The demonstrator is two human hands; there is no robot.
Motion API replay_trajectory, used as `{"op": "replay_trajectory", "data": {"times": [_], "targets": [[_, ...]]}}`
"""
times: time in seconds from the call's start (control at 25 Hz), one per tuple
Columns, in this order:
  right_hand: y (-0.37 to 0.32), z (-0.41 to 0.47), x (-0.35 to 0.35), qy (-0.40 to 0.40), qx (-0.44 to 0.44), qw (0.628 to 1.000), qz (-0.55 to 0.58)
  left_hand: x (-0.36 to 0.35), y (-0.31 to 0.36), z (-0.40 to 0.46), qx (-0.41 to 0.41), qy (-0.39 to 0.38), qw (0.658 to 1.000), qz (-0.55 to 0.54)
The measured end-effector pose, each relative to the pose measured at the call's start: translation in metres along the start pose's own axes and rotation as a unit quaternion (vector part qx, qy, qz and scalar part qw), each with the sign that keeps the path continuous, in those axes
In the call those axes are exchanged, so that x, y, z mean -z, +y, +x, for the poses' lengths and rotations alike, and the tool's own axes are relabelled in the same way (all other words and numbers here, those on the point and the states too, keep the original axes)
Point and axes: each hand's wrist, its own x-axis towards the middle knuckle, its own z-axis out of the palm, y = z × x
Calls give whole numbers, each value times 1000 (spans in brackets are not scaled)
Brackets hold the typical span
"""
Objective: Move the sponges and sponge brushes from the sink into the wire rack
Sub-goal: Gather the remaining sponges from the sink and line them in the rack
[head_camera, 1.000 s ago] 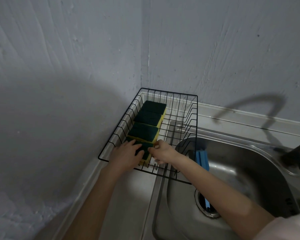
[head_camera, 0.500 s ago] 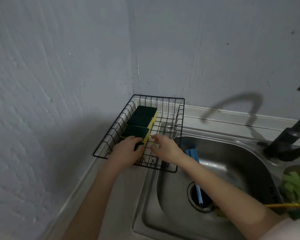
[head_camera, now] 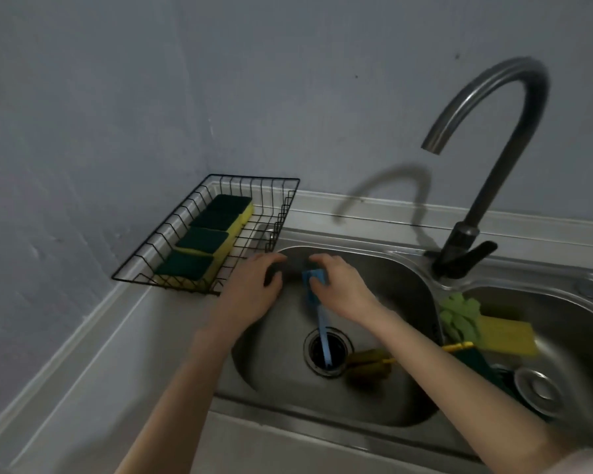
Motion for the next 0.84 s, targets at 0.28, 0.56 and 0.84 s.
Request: {"op": "replay_trajectory", "data": {"times": [0.28,0.56,0.84], "targets": [[74,-47,51,25,-23,999,-7,-68,71,-17,-11,-60,997,-36],[137,-80,102,83,-26,996,17,-132,133,-28,-5,-115,992,-56],[208,-85,119,123,-65,990,22,-189,156,-30,68,-265,962,-13]]}}
